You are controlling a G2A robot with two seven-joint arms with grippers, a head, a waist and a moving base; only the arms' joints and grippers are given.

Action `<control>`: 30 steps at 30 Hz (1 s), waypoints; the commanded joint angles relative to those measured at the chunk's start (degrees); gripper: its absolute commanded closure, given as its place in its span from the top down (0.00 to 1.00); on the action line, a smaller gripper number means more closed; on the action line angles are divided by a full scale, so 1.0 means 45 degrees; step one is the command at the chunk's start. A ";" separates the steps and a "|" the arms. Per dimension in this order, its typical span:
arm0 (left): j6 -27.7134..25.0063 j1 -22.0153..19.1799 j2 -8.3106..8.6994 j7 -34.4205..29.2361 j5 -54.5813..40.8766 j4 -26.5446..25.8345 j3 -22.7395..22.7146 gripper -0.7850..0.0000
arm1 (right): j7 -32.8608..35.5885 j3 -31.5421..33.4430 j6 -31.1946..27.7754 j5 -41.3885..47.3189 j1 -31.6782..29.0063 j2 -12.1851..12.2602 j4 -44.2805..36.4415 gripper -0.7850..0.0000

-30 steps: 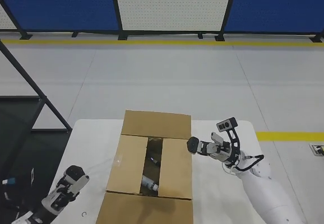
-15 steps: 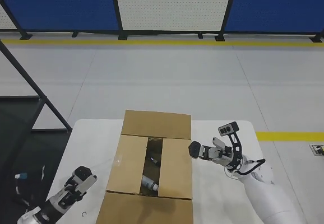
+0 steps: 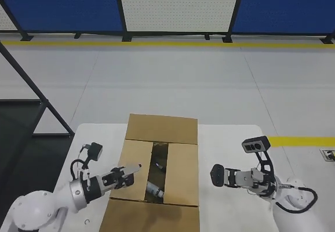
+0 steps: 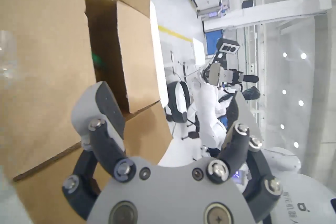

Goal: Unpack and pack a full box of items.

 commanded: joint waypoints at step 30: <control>0.1081 -0.4172 -0.0723 0.1040 0.1523 0.4012 0.5826 1.00 | 0.0491 0.0997 0.0788 0.0602 -0.1169 0.0349 -0.1005 1.00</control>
